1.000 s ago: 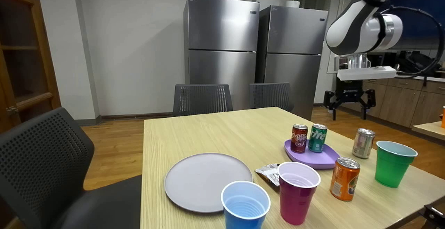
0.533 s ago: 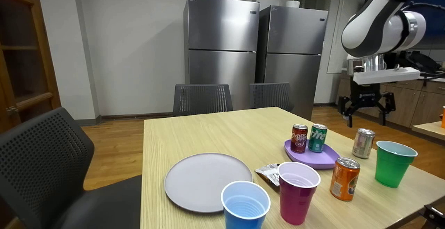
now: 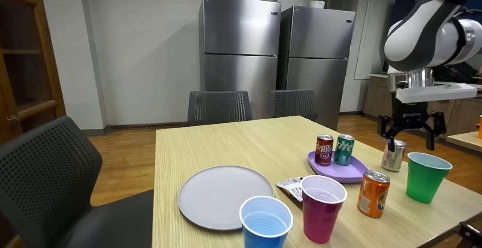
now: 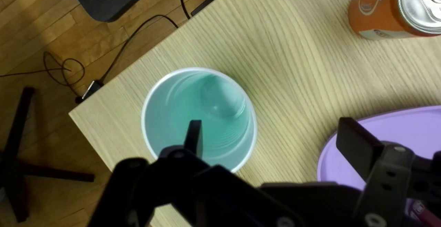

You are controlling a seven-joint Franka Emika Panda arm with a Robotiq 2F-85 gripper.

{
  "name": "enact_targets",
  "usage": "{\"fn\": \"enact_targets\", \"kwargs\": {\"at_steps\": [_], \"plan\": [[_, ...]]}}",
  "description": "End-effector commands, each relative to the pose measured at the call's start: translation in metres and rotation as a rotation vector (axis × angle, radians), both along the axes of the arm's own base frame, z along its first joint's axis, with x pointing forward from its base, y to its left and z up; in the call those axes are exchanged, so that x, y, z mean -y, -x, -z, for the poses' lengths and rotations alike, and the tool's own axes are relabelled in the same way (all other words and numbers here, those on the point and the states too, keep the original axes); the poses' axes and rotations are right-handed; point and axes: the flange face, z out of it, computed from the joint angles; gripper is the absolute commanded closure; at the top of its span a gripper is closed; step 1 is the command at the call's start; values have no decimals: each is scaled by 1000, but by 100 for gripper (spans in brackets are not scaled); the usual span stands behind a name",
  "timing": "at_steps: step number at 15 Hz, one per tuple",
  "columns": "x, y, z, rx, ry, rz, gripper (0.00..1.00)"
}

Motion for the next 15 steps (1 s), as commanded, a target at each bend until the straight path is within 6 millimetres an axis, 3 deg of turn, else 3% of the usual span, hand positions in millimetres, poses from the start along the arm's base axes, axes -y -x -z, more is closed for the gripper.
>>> {"fn": "enact_targets", "kwargs": {"at_steps": [1,7,15], "plan": [[3,16,7,31,1,27,0],[11,22,17,37,0,38,0],[13,12,33,86,23,8,0]]}}
